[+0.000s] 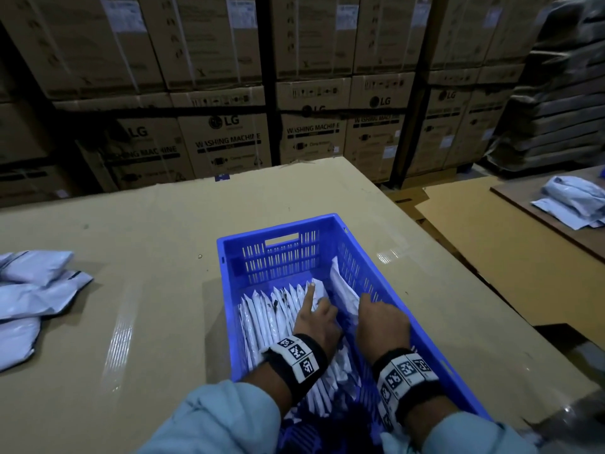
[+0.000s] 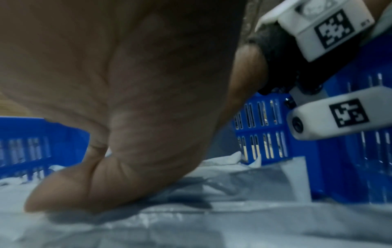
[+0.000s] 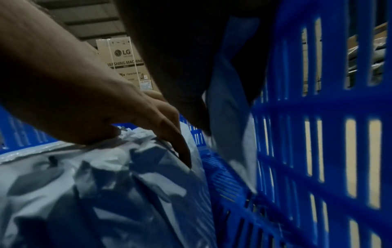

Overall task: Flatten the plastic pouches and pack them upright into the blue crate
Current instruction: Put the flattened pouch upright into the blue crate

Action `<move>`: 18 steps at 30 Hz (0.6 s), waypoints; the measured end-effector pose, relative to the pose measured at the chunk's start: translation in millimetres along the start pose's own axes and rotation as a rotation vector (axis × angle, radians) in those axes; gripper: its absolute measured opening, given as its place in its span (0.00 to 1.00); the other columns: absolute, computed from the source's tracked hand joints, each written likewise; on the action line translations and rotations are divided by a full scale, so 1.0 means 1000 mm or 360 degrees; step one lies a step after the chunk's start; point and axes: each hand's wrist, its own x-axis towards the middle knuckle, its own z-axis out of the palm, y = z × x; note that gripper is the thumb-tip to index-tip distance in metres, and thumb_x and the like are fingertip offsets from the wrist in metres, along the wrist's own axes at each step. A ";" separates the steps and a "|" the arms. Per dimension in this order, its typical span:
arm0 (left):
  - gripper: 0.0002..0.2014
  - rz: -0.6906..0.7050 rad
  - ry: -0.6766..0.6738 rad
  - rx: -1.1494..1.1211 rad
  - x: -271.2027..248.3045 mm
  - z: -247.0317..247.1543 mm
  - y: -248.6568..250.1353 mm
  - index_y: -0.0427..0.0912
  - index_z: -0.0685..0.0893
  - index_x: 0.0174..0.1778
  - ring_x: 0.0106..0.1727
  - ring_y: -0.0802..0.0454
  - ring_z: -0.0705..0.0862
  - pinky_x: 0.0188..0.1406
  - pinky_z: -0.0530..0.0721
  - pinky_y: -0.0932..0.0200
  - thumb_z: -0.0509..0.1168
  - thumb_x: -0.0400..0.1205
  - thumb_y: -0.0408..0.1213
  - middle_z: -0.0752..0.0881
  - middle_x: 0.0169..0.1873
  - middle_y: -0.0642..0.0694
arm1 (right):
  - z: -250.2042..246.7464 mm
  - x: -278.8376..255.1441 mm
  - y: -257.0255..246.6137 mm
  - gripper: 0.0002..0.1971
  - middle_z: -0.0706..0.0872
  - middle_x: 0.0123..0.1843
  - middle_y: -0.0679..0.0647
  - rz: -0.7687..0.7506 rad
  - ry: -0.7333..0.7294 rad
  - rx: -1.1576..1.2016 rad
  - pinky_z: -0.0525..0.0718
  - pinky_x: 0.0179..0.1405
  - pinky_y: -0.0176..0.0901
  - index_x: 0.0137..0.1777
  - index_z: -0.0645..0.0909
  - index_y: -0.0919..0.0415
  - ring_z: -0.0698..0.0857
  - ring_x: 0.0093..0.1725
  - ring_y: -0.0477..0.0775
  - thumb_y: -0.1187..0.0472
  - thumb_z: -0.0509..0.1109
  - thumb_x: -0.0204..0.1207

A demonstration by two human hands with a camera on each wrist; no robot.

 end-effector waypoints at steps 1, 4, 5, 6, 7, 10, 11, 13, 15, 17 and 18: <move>0.19 0.0003 -0.0006 -0.0015 -0.001 0.004 -0.002 0.56 0.79 0.78 0.85 0.36 0.58 0.81 0.32 0.22 0.56 0.91 0.50 0.72 0.78 0.43 | 0.004 0.001 0.000 0.16 0.89 0.56 0.55 -0.0078 -0.0017 -0.0042 0.85 0.45 0.49 0.65 0.73 0.56 0.90 0.57 0.60 0.58 0.67 0.79; 0.16 -0.0007 0.0045 -0.0102 -0.007 0.013 -0.010 0.58 0.83 0.73 0.82 0.35 0.63 0.79 0.26 0.22 0.57 0.91 0.45 0.75 0.75 0.44 | 0.010 0.004 -0.002 0.18 0.88 0.61 0.56 -0.0266 -0.0143 -0.0037 0.85 0.53 0.51 0.69 0.72 0.57 0.88 0.61 0.61 0.54 0.66 0.82; 0.17 -0.0018 0.0064 -0.0135 -0.008 0.015 -0.012 0.55 0.83 0.73 0.82 0.35 0.64 0.78 0.24 0.23 0.57 0.91 0.42 0.76 0.74 0.43 | 0.012 0.004 -0.004 0.19 0.88 0.61 0.56 -0.0309 -0.0197 -0.0014 0.85 0.54 0.51 0.69 0.72 0.57 0.88 0.61 0.62 0.51 0.65 0.83; 0.18 -0.0043 0.0075 -0.0162 -0.010 0.015 -0.013 0.50 0.81 0.75 0.82 0.35 0.65 0.78 0.25 0.24 0.57 0.90 0.38 0.77 0.74 0.43 | 0.015 0.004 -0.004 0.19 0.88 0.61 0.57 -0.0338 -0.0260 0.0014 0.84 0.54 0.52 0.69 0.72 0.57 0.88 0.61 0.62 0.48 0.64 0.83; 0.20 -0.0078 0.0077 -0.0183 -0.010 0.015 -0.015 0.46 0.76 0.78 0.82 0.35 0.65 0.81 0.28 0.24 0.58 0.89 0.36 0.77 0.74 0.43 | 0.018 0.005 -0.004 0.19 0.88 0.61 0.57 -0.0355 -0.0307 0.0062 0.84 0.55 0.52 0.68 0.74 0.57 0.88 0.61 0.63 0.46 0.62 0.84; 0.35 -0.0159 0.0086 -0.0247 -0.010 0.013 -0.018 0.39 0.57 0.86 0.80 0.36 0.68 0.83 0.38 0.24 0.63 0.83 0.33 0.76 0.74 0.43 | 0.024 0.006 0.000 0.18 0.87 0.66 0.60 -0.0291 -0.0537 0.0362 0.83 0.61 0.52 0.69 0.75 0.56 0.85 0.65 0.65 0.50 0.61 0.82; 0.39 -0.0162 0.0103 -0.0264 -0.010 0.014 -0.019 0.37 0.51 0.88 0.78 0.36 0.69 0.83 0.39 0.24 0.63 0.82 0.33 0.76 0.74 0.42 | 0.026 0.006 0.001 0.20 0.85 0.70 0.61 -0.0261 -0.0641 0.0478 0.82 0.65 0.52 0.72 0.74 0.55 0.84 0.68 0.66 0.52 0.61 0.82; 0.46 -0.0161 0.0116 -0.0304 -0.010 0.014 -0.020 0.36 0.43 0.89 0.77 0.36 0.70 0.84 0.40 0.24 0.65 0.80 0.32 0.77 0.73 0.42 | 0.026 0.007 0.002 0.26 0.77 0.79 0.61 -0.0204 -0.0807 0.0633 0.78 0.72 0.51 0.82 0.69 0.53 0.78 0.75 0.65 0.54 0.60 0.83; 0.52 -0.0147 0.0147 -0.0362 -0.011 0.015 -0.022 0.37 0.38 0.89 0.77 0.37 0.70 0.85 0.41 0.26 0.68 0.78 0.32 0.79 0.70 0.41 | 0.027 0.009 0.002 0.32 0.68 0.86 0.60 -0.0154 -0.0896 0.0716 0.74 0.78 0.52 0.89 0.60 0.51 0.72 0.81 0.65 0.53 0.58 0.84; 0.56 -0.0136 0.0217 -0.0414 -0.010 0.016 -0.024 0.38 0.32 0.88 0.74 0.38 0.73 0.86 0.42 0.29 0.69 0.77 0.31 0.81 0.65 0.41 | 0.027 0.009 0.000 0.34 0.62 0.89 0.60 -0.0117 -0.0953 0.0762 0.71 0.80 0.52 0.91 0.52 0.52 0.68 0.84 0.64 0.53 0.56 0.86; 0.57 -0.0128 0.0252 -0.0443 -0.009 0.017 -0.025 0.39 0.30 0.88 0.71 0.38 0.75 0.87 0.43 0.31 0.68 0.76 0.30 0.82 0.62 0.41 | 0.028 0.009 -0.002 0.34 0.63 0.88 0.61 -0.0091 -0.0963 0.0761 0.72 0.79 0.51 0.91 0.50 0.53 0.69 0.84 0.65 0.53 0.56 0.86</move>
